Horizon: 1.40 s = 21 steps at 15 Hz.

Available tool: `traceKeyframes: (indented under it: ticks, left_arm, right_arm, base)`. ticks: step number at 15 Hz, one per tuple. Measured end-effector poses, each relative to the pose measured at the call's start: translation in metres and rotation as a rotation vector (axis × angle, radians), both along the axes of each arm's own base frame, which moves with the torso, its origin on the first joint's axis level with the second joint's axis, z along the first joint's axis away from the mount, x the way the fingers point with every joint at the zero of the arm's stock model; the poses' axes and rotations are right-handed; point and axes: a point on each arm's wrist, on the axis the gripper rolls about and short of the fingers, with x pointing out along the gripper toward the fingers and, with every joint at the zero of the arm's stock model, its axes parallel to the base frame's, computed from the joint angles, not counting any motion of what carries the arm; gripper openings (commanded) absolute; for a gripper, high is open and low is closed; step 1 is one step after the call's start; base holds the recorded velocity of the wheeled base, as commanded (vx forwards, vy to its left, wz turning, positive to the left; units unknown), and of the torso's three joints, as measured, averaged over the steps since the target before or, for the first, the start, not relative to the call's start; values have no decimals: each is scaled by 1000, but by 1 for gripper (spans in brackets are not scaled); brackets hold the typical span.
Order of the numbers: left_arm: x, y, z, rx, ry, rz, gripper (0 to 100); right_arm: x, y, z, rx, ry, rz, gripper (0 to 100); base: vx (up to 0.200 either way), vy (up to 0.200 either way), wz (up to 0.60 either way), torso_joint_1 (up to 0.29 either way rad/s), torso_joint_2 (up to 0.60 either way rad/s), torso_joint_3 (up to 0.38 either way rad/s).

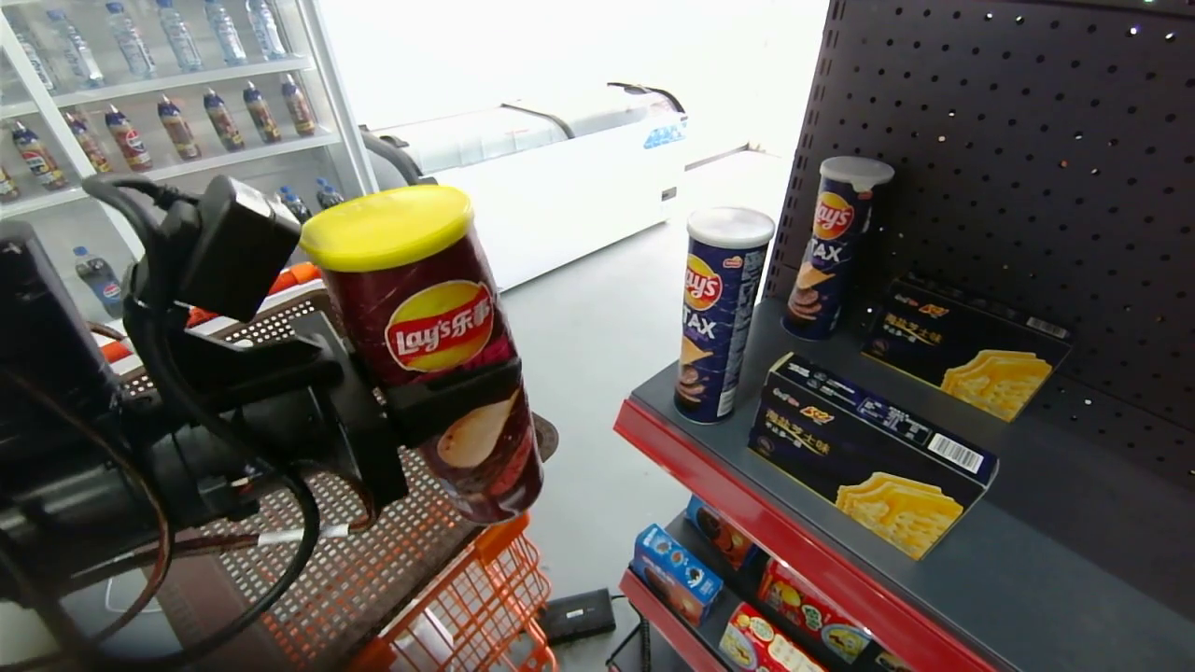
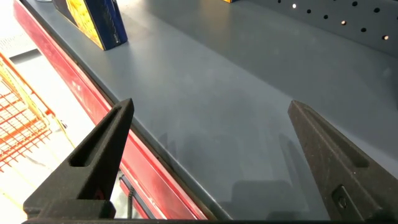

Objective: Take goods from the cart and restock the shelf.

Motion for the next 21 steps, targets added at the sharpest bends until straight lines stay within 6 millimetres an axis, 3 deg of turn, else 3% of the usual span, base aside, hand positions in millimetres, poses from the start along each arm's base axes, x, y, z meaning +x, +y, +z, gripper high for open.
traceKeyframes:
  ticks: [5,12,16,21]
  left_arm:
    - [-27,7,-11,77,145,-48,0]
    - [-68,10,11,123,199,-176,0]
    - [-80,16,15,116,177,-193,0]
    - [-84,18,13,132,144,-199,0]
  right_arm:
    - [0,0,0,0,0,0,100]
    - [0,0,0,0,0,0,100]
    - [0,0,0,-1,0,2,100]
    - [0,0,0,-1,0,2,100]
  base:
    - [0,0,0,0,0,0]
    - [0,0,0,0,0,0]
    - [0,0,0,0,0,0]
    - [0,0,-600,3,0,6]
